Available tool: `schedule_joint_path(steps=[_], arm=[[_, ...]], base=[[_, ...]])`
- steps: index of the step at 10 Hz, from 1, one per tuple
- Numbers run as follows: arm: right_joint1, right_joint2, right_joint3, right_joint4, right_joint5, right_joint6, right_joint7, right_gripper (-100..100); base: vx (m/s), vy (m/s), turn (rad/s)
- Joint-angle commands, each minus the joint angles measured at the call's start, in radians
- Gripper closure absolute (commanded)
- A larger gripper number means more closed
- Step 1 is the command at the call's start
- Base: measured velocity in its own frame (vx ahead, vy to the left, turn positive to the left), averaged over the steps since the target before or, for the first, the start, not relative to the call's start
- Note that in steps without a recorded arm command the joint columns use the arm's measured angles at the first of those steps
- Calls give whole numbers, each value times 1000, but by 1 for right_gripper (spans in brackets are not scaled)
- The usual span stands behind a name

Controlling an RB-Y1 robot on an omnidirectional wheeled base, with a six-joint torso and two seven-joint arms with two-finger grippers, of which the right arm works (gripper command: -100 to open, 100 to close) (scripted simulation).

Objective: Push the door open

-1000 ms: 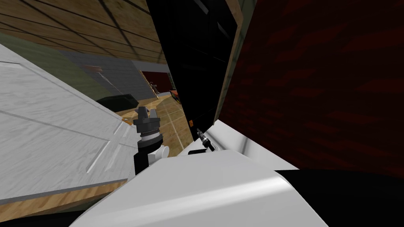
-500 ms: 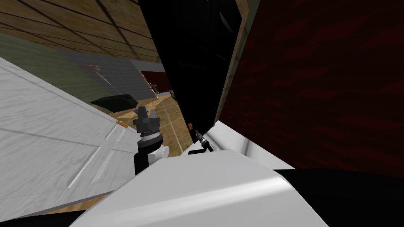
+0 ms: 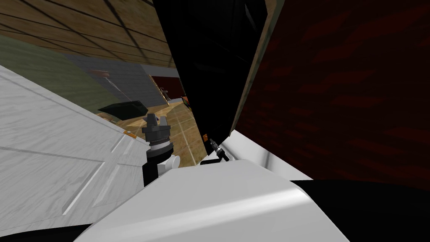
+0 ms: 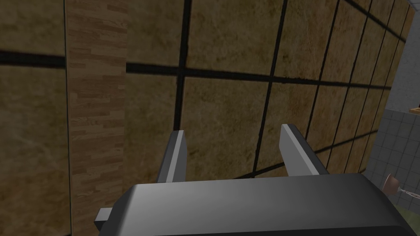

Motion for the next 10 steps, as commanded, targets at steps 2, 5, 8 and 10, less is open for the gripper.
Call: schedule_joint_path(steps=[2,5,8,10], arm=[[2,8,-5,-8,-2,9,1,-100],[-1,48,-11,-4,-3,9,2,-100],[7,38,-8,-18,-2,15,1,100],[7,38,-8,-18,-2,15,1,100]], base=[[169,110,35],[161,105,10],[7,6,2],[-6,-6,1]])
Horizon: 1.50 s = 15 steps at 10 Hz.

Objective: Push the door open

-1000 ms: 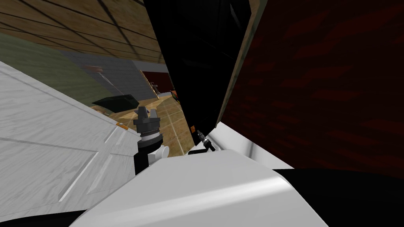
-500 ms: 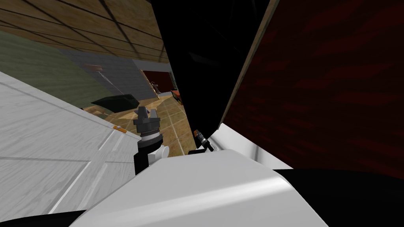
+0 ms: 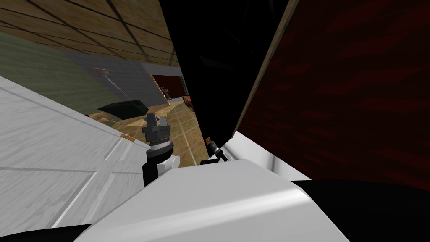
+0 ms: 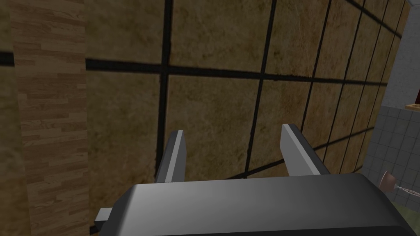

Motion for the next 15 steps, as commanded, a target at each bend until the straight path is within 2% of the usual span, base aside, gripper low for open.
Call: schedule_joint_path(steps=[1,2,3,6,8,11,12,15], arm=[[0,0,0,-1,0,-1,0,100],[0,0,0,-1,0,-1,0,100],[-1,-15,-15,3,-6,-1,4,100],[-3,-30,-35,6,-13,-2,9,100],[-6,-46,-62,10,-23,-4,15,100],[-10,-60,-94,15,-34,-6,23,100],[-14,-66,-87,21,-35,-11,20,-100],[-10,-66,-86,12,-39,-11,17,-100]], base=[[0,0,0],[0,0,0],[45,69,-19],[91,123,-31],[145,173,-38],[165,134,-70],[-53,22,-67],[-193,-32,-38]])
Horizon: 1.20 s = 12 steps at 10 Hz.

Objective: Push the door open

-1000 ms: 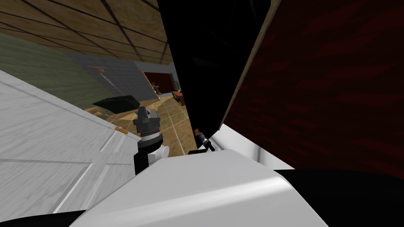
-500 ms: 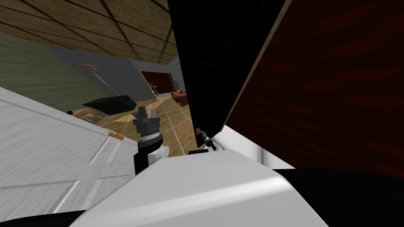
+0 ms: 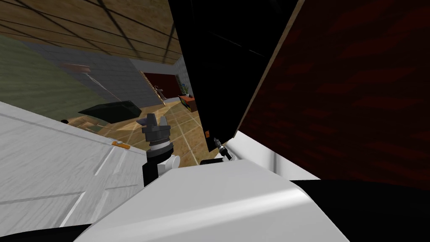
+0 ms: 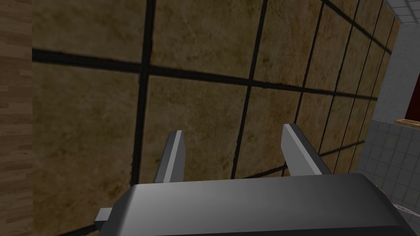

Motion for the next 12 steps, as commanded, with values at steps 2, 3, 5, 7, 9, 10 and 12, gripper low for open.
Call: schedule_joint_path(steps=[2,3,5,7,9,10,12], arm=[[4,18,1,-10,-5,-1,-4,-100],[6,31,1,-14,-7,-1,-5,-100],[8,10,-1,-19,-6,2,-3,-100],[7,5,-4,-16,-7,-1,-1,-100],[5,1,-9,-13,-8,-5,2,-100],[4,2,-12,-11,-8,-7,4,-100],[2,9,-17,-7,-9,-11,8,-100]], base=[[-235,-24,-53],[-209,-39,-52],[-10,17,15],[144,70,16],[191,132,19],[235,108,24],[197,91,25]])
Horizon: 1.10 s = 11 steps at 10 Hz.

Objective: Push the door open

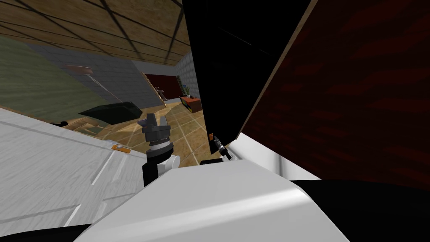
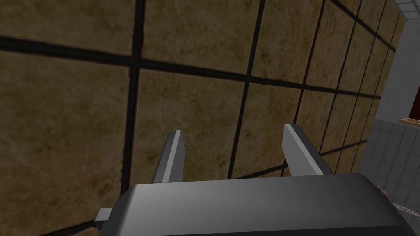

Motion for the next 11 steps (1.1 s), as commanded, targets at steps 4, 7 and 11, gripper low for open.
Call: schedule_joint_path(steps=[4,7,11], arm=[[-4,20,-7,9,-2,-7,5,-100],[-4,20,-7,9,-2,-7,5,100],[-5,9,-24,13,-7,-6,10,100]], base=[[127,91,11],[-14,-7,8],[23,19,-9]])
